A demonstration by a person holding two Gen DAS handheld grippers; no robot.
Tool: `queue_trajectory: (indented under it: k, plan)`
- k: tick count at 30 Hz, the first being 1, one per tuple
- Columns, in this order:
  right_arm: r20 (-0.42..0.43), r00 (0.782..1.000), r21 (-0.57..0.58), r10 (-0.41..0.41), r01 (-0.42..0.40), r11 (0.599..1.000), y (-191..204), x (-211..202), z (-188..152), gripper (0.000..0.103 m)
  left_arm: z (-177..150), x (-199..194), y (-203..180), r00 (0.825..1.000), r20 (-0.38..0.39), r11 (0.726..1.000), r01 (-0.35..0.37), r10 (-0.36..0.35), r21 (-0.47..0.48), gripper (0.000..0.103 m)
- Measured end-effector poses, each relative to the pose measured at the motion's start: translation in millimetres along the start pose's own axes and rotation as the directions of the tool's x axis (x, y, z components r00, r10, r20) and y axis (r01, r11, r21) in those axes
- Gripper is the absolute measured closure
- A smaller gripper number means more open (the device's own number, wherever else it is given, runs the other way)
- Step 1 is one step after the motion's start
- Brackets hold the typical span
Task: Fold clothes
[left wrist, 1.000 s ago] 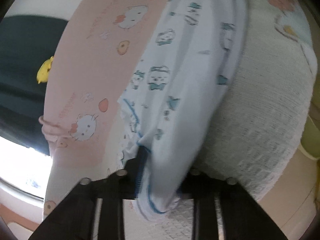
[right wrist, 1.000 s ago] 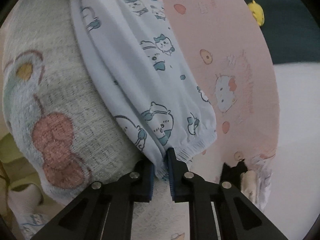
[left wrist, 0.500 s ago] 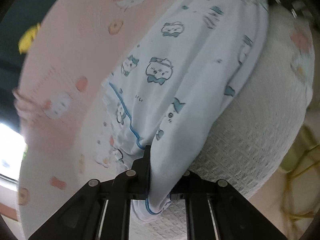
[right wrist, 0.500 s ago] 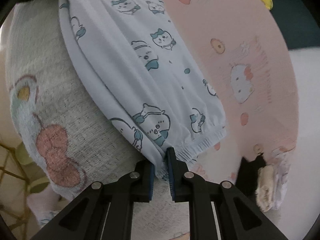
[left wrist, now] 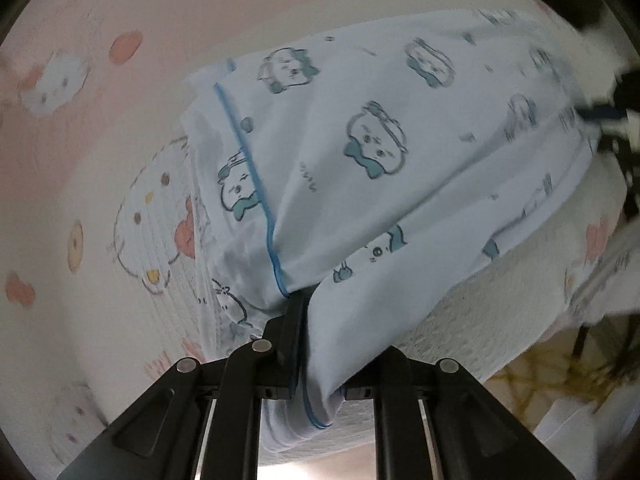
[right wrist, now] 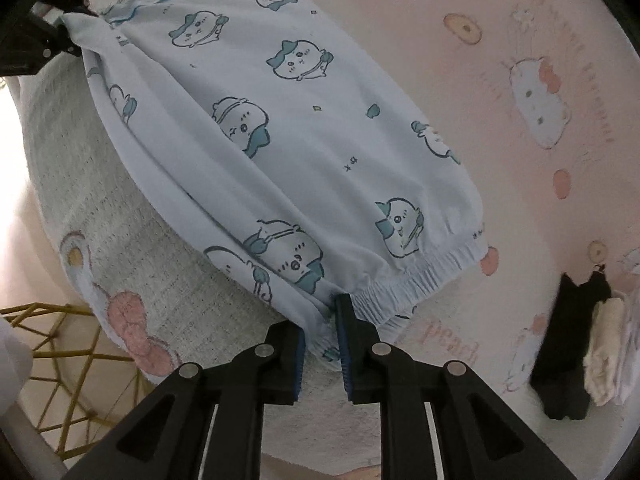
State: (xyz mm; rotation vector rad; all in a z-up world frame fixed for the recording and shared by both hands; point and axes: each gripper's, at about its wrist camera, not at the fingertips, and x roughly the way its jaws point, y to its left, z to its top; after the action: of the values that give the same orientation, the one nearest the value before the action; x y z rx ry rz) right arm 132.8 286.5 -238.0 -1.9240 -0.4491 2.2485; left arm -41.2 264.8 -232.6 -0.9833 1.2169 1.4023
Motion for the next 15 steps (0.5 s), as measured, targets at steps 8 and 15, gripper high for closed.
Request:
queue_trajectory:
  k: [8, 15]
  plan:
    - [-0.050, 0.981, 0.145, 0.189, -0.180, 0.973, -36.0, 9.2, 13.2, 0.079, 5.0, 5.4, 17.8, 0.995, -0.042, 0.977, 0.085, -0.095, -0.193, 0.092]
    - [-0.088, 0.982, 0.112, 0.169, -0.159, 0.981, -34.5, 11.0, 16.6, 0.080, 13.4, 9.3, 12.6, 0.989, -0.123, 0.978, 0.055, -0.081, -0.200, 0.091]
